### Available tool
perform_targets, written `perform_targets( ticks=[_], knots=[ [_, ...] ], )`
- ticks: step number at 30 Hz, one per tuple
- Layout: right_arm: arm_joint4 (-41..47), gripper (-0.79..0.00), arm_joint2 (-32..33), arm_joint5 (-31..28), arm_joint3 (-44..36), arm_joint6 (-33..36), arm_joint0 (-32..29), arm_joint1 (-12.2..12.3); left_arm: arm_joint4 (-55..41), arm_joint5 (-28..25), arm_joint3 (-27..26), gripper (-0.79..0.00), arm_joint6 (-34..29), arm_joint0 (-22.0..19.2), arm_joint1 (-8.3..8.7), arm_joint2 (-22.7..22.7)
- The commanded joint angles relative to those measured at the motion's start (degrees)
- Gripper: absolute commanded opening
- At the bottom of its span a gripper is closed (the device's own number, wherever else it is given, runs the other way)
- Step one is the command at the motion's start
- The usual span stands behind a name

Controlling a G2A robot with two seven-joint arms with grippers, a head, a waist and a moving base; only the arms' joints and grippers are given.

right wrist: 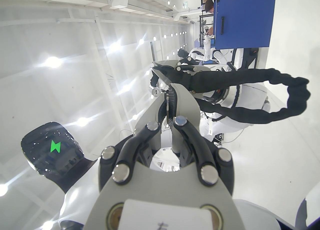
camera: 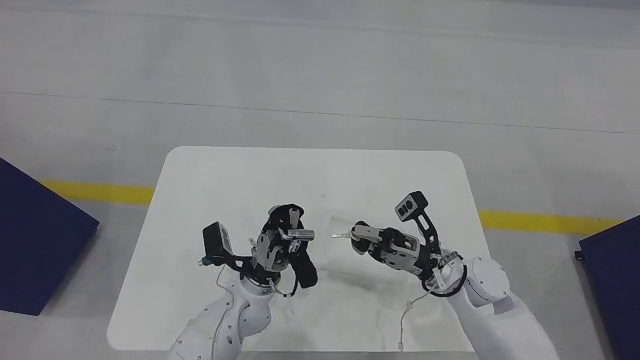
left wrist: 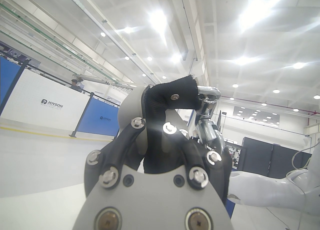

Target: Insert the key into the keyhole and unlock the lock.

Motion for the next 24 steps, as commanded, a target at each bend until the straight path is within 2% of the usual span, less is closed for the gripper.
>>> perform_targets(
  ticks=[1,5,11,24],
  knots=[
    [0.02,-0.785,-0.01,0.02,0.00,0.00,0.00,0.00,0.00,0.00,0.00,-0.785,0.00,0.00,0.00,0.00],
    [0.07,-0.785,-0.16,0.31,-0.23,-0.75,-0.30,-0.05,-0.30,-0.06,-0.56,-0.785,-0.92,0.62,-0.01,-0.10],
    [4.70,-0.785,-0.72,3.46,-1.29,-1.11,-1.59,-0.37,-2.17,-0.13,-2.07,-0.785,-0.17,2.46,-0.34,-0.97],
    [9.34,-0.785,-2.35,9.54,-4.59,-2.95,-1.29,-1.03,-2.64,0.90,-3.79,-0.785,0.87,2.98,-0.98,-1.15]
  ],
)
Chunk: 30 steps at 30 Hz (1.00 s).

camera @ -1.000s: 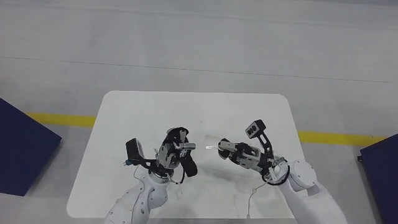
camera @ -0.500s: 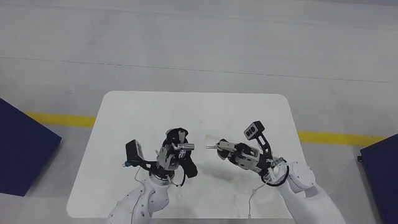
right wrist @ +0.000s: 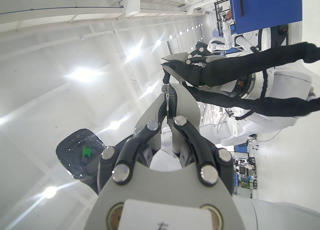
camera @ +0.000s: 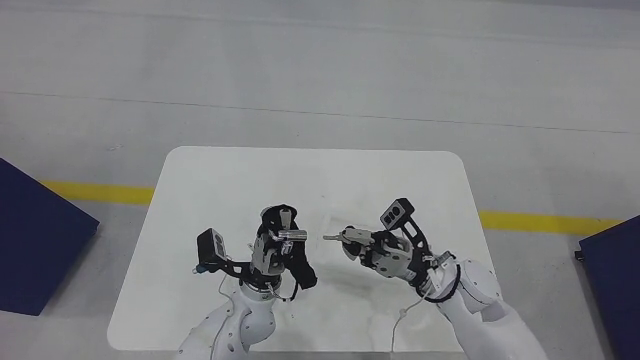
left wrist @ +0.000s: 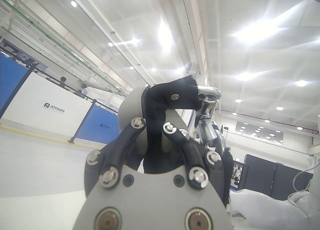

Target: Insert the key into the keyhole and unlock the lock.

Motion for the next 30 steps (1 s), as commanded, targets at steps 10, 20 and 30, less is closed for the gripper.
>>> perform_targets(
  ticks=[10,20,30],
  knots=[
    [3.37,-0.785,-1.47,3.07,-0.70,-1.15,1.02,-0.56,0.06,0.09,-0.13,-0.785,0.09,0.00,-0.06,0.15],
    [1.76,-0.785,-1.49,2.18,-1.78,-2.00,-0.06,-0.66,0.06,0.09,-0.13,-0.785,0.09,0.00,-0.06,0.15],
    [0.68,-0.785,-1.11,2.04,-3.47,-4.00,-0.88,-0.83,0.06,0.09,-0.13,-0.785,0.09,0.00,-0.06,0.15]
  ],
)
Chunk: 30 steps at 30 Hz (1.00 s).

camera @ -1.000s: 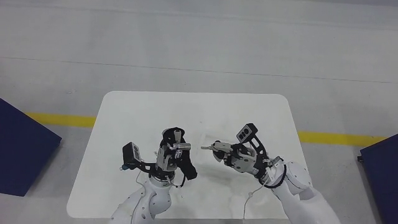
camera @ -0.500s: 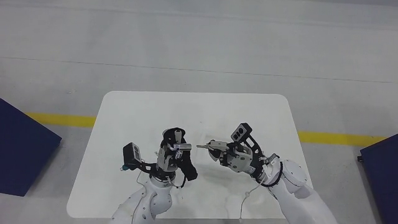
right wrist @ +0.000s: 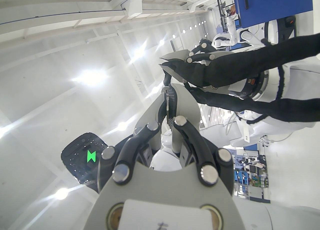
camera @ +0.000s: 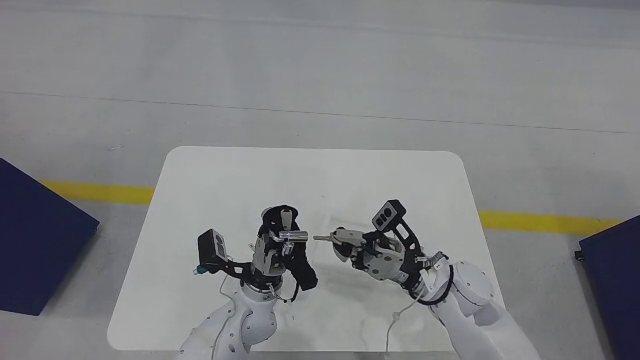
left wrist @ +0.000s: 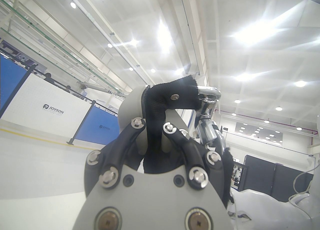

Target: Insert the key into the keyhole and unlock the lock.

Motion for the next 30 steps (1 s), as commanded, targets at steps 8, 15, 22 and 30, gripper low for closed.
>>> perform_targets(
  ticks=[8,15,22,30],
  knots=[
    [-2.10,-0.785,0.26,0.19,-2.65,-2.60,-0.79,-0.11,0.00,0.00,0.00,-0.785,0.00,0.00,0.00,0.00],
    [-3.01,-0.785,0.53,0.40,-4.10,-3.78,-1.55,-0.17,0.00,0.00,0.00,-0.785,0.00,0.00,0.00,0.00],
    [-3.56,-0.785,0.37,0.68,-4.48,-4.34,-1.72,-0.31,0.00,0.00,0.00,-0.785,0.00,0.00,0.00,0.00],
    [-3.35,-0.785,0.00,0.71,-4.54,-4.83,-1.34,-0.58,0.00,0.00,0.00,-0.785,0.00,0.00,0.00,0.00]
  ],
)
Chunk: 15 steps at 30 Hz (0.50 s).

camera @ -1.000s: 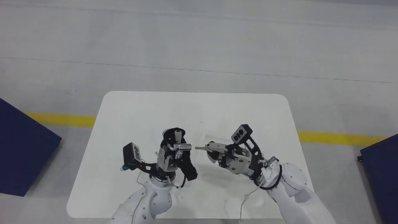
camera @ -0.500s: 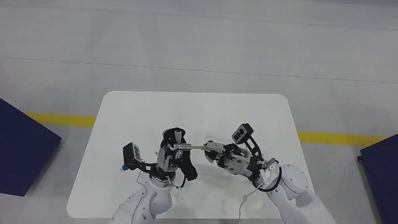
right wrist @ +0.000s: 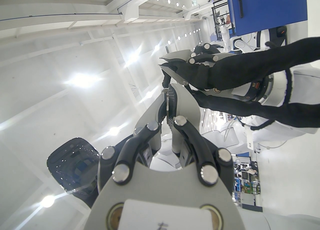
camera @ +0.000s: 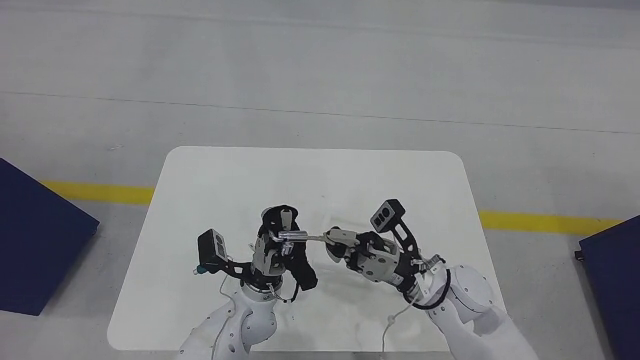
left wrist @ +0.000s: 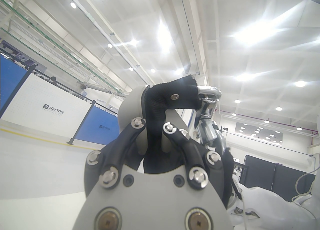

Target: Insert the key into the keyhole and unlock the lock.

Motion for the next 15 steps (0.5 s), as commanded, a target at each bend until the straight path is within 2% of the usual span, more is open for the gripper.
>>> perform_targets(
  ticks=[1,15],
  knots=[
    [-0.01,-0.785,-0.06,-0.09,0.01,-0.14,0.06,-0.06,0.00,0.00,0.00,-0.785,0.00,0.00,0.00,0.00],
    [-2.22,-0.785,-0.21,-1.85,-0.64,-0.68,0.12,-0.37,0.00,0.00,0.00,-0.785,0.00,0.00,0.00,0.00]
  ],
)
